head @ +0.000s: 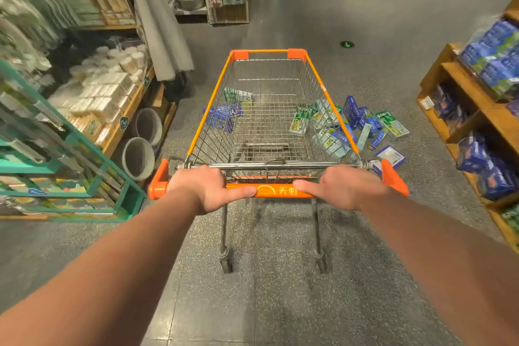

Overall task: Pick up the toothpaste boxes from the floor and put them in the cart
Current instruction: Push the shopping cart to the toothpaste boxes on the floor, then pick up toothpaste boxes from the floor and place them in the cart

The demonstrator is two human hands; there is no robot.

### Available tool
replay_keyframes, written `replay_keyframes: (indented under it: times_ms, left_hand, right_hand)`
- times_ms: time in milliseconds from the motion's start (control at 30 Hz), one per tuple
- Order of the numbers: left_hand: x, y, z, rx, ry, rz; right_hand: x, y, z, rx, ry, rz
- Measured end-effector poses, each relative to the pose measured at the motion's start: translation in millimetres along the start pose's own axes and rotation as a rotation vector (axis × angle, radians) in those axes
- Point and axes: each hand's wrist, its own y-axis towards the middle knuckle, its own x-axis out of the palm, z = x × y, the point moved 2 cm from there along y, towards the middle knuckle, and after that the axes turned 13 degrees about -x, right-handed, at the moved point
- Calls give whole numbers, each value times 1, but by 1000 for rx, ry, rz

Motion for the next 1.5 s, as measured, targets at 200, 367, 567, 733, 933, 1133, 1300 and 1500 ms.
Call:
replay_keyframes:
  times_ms: [200,367,567,733,933,1133,1300,1500]
  left_hand:
    - [-6,14,-3,-12,-18,-62]
    - [-9,25,-2,-8,-25,-80]
    - [-6,27,-5,10,-84,-131]
    - [-33,20,8,125,109,-57]
    - [-122,41,97,256,76,115]
    - [-175,71,228,393,100,205]
    - [-204,117,343,387,84,217]
    - [-241,177,477,338,33,160]
  right_hand:
    - [-9,11,1,-13,28,-86]
    - [-13,19,4,-54,13,-92]
    - [-13,17,6,-91,-14,-56]
    - [-43,7,7,-144,14,-4]
    - [-110,-17,55,-105,-29,138]
    - [-139,-36,182,-12,-61,193]
    - [-162,-27,314,24,-40,232]
    - [-189,-4,459,40,-21,253]
